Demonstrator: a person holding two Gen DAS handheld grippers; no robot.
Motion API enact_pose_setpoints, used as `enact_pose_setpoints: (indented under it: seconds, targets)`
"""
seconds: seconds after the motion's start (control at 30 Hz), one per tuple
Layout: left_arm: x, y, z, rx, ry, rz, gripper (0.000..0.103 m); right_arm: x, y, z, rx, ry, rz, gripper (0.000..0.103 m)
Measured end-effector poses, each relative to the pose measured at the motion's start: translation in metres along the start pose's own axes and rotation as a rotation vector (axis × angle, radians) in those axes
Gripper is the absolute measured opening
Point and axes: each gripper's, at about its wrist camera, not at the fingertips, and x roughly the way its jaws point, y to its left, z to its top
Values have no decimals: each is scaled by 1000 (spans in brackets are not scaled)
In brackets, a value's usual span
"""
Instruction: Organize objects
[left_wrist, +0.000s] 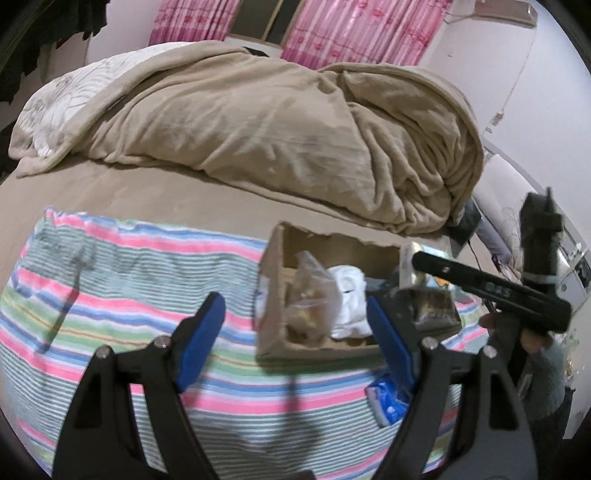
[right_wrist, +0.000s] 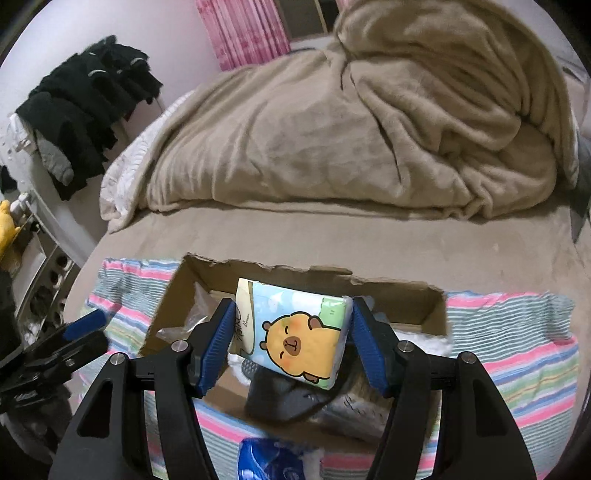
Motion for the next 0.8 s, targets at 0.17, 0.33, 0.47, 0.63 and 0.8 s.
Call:
enact_pose_setpoints:
  seconds: [0.17, 0.33, 0.47, 0.63, 0.8]
  targets:
    - [-2, 18, -2, -26, -4, 8, 80, 38, -11, -9, 46, 58, -29, 65]
    - [0, 26, -5, -47, 5, 16, 80, 44, -9, -11, 26, 61, -57, 65]
    - [-3, 23, -8, -40, 8, 17, 80, 37, -7, -10, 31, 50, -47, 65]
    - [-15, 18, -9, -32, -3, 21, 80, 20, -3, -11, 28, 32, -42, 66]
    - [-29, 15, -13, -36, -15, 22, 80, -6, -2, -12, 29, -1, -57, 66]
